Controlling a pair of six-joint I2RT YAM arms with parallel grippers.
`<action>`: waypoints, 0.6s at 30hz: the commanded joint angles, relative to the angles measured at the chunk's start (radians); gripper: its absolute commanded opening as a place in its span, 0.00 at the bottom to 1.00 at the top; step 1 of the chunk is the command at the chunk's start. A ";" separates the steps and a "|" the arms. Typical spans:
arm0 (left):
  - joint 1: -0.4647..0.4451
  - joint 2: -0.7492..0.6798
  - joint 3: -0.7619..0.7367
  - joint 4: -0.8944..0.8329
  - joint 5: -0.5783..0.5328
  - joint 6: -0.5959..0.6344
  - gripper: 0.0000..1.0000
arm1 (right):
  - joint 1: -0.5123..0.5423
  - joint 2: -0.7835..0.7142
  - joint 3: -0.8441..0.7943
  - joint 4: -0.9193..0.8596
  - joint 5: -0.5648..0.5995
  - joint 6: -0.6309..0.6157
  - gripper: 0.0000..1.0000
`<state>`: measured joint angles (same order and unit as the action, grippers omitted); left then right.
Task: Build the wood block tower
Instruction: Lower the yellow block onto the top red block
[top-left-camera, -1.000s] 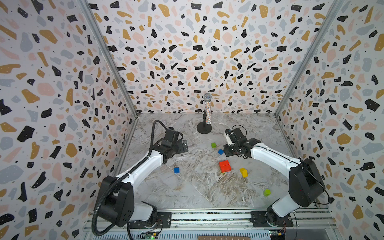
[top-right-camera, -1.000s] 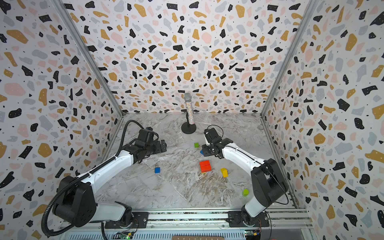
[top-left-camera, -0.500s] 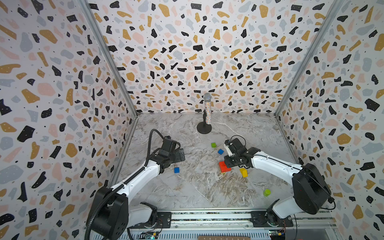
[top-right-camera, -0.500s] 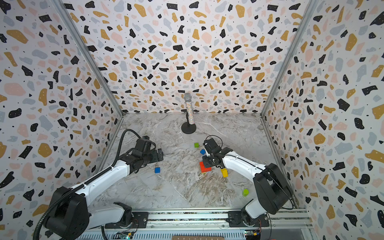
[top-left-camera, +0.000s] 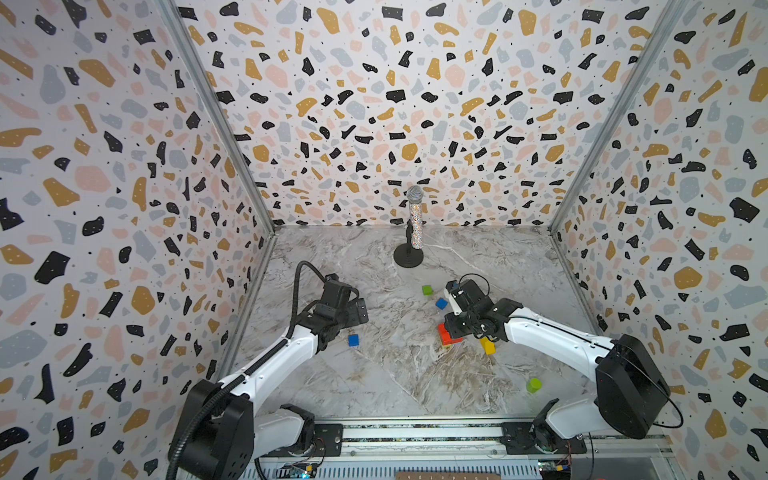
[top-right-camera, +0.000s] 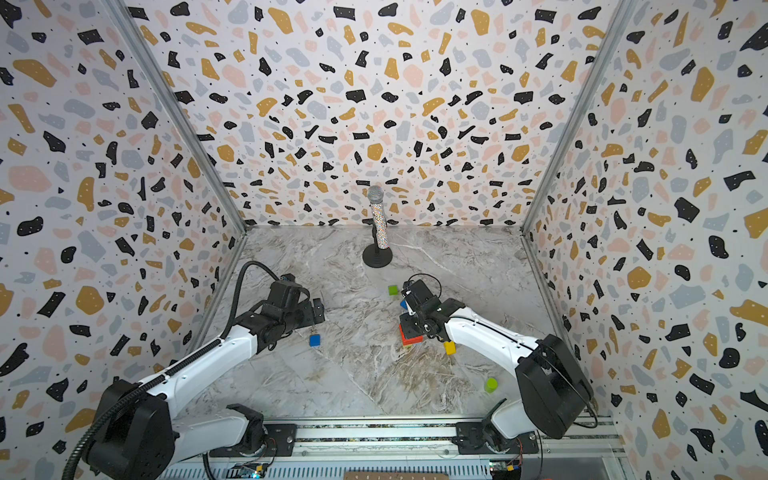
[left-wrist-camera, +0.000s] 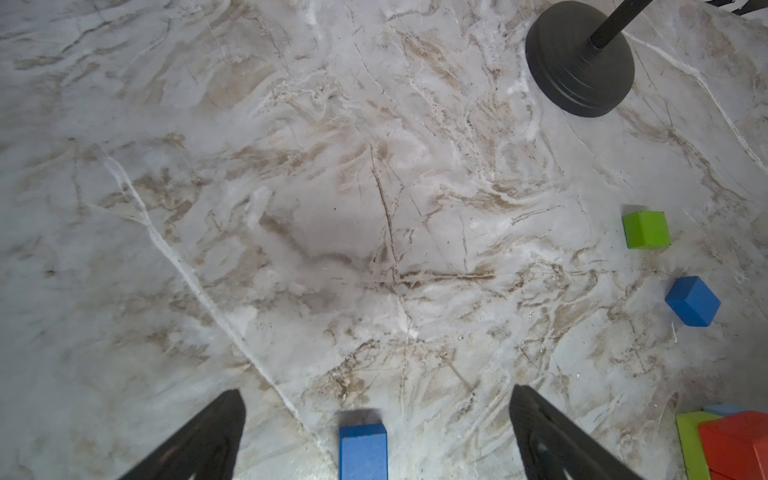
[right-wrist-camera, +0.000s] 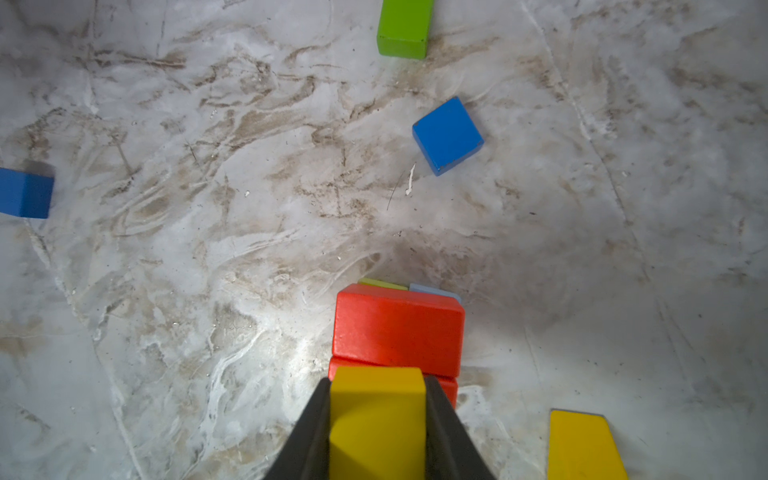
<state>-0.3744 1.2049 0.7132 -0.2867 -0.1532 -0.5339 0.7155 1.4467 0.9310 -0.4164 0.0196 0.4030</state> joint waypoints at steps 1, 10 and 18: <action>-0.001 -0.018 -0.012 0.024 -0.019 0.001 1.00 | 0.013 0.001 -0.006 -0.025 0.022 0.017 0.26; -0.001 -0.022 -0.017 0.026 -0.016 0.002 1.00 | 0.021 0.034 -0.014 -0.018 0.058 0.013 0.26; -0.002 -0.021 -0.016 0.027 -0.019 0.004 1.00 | 0.022 0.042 -0.013 -0.008 0.063 0.012 0.26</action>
<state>-0.3744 1.2003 0.7109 -0.2836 -0.1596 -0.5354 0.7315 1.4933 0.9169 -0.4156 0.0635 0.4072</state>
